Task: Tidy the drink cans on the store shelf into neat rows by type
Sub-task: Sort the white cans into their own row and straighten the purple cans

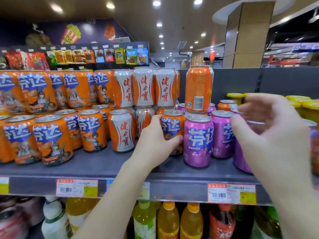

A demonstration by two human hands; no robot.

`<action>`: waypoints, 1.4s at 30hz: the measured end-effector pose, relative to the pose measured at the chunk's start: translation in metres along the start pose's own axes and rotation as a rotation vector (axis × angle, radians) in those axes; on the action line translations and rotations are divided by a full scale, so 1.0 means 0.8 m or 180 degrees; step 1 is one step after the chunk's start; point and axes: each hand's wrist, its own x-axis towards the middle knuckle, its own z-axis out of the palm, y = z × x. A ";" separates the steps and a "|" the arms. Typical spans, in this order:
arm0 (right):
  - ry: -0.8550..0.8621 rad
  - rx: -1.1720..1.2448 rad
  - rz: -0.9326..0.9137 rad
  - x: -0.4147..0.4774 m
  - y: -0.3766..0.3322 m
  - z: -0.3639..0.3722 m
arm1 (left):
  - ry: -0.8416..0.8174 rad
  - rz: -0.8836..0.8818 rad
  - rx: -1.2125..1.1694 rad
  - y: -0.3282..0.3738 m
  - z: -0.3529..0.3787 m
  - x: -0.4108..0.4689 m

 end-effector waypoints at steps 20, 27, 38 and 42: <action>-0.1061 0.0742 0.0828 0.097 -0.046 0.096 | 0.0817 0.0099 -0.0376 -0.028 -0.102 -0.059; -0.1809 0.1091 0.0806 0.028 -0.082 0.119 | 0.1127 -0.0075 -0.0406 -0.058 -0.146 -0.075; -0.2130 0.1262 0.1701 -0.041 -0.044 0.196 | 0.1247 -0.0113 -0.0407 -0.096 -0.184 -0.097; -0.2135 0.0995 0.1895 -0.040 -0.037 0.204 | 0.1180 -0.0109 -0.0405 -0.101 -0.188 -0.097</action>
